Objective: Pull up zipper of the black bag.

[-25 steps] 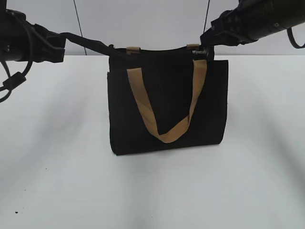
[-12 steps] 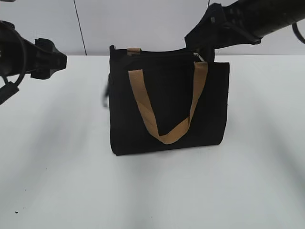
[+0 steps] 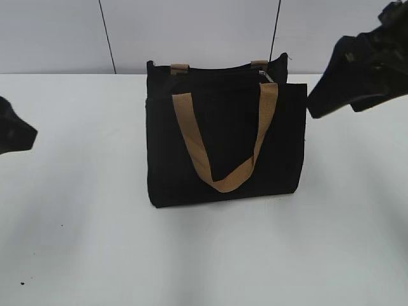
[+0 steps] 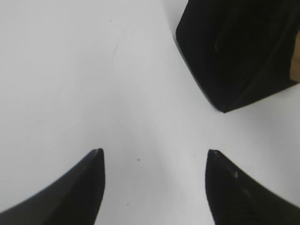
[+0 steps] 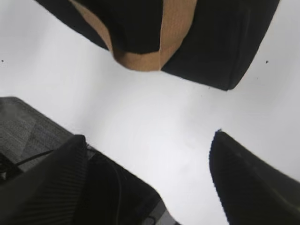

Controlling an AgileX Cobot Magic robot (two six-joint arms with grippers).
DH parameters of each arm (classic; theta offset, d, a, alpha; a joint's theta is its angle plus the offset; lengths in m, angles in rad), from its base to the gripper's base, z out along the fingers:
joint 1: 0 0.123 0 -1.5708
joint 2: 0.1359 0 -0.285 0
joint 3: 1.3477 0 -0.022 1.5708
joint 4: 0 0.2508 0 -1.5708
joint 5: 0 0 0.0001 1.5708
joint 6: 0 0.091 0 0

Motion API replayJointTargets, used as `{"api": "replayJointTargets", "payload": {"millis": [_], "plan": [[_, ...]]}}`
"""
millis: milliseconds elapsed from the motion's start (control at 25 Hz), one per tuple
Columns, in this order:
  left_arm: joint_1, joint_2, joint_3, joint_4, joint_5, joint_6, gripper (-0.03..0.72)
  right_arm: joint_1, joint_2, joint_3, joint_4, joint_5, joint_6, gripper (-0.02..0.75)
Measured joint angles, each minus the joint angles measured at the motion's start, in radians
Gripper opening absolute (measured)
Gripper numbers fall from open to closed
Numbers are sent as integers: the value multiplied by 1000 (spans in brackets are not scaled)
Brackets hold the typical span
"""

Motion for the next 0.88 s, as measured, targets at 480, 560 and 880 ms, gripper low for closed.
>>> {"api": "replayJointTargets", "payload": {"millis": [480, 560, 880], "plan": [[0, -396, 2, -122, 330, 166, 490, 0, -525, 328, -32, 76, 67, 597], [0, -468, 22, -132, 362, 169, 490, 0, -651, 382, -61, 84, 88, 597], [-1, -770, 199, -163, 455, 169, 490, 0, -1029, 512, -242, 129, 175, 596]]}}
